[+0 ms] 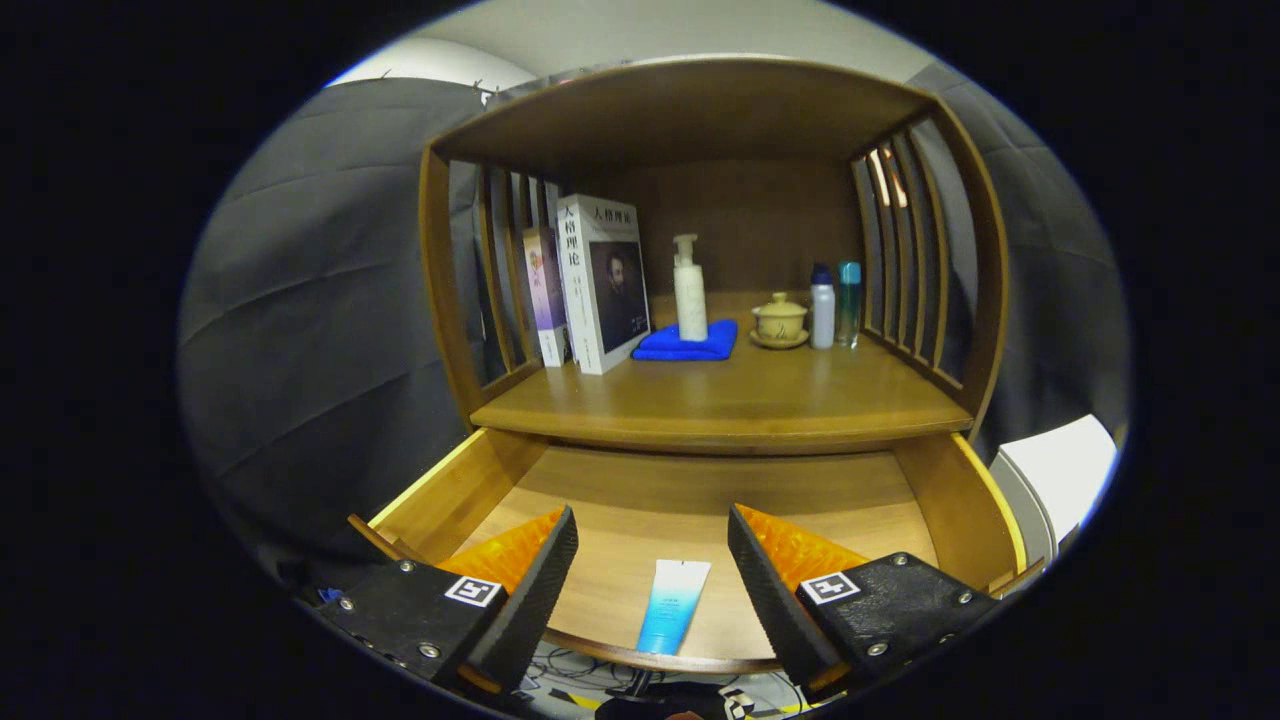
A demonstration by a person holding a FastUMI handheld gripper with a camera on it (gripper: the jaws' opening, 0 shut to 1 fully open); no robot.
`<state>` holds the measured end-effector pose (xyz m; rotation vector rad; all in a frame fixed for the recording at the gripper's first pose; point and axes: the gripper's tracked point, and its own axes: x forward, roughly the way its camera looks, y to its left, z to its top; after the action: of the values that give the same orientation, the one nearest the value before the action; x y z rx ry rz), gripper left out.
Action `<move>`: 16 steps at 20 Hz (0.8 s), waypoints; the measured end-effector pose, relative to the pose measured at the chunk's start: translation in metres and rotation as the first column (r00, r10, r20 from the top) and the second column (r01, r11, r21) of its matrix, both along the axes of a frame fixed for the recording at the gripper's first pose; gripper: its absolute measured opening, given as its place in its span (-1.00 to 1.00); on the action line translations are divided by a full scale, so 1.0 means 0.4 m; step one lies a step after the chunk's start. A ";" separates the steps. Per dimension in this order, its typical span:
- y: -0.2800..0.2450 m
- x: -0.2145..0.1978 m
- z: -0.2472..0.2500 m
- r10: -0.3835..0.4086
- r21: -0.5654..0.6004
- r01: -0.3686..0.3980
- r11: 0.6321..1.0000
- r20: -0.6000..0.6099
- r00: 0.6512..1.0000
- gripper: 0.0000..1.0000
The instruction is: Pull open the drawer, take out the items inside it, and place them on the countertop above the cabinet.
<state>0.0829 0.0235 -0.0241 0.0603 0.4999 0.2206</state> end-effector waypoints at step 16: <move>0.025 0.087 -0.254 0.038 -0.064 -0.080 0.995 -0.494 0.869 0.87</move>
<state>0.1177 0.0333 -0.1257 0.0198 1.0236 0.2453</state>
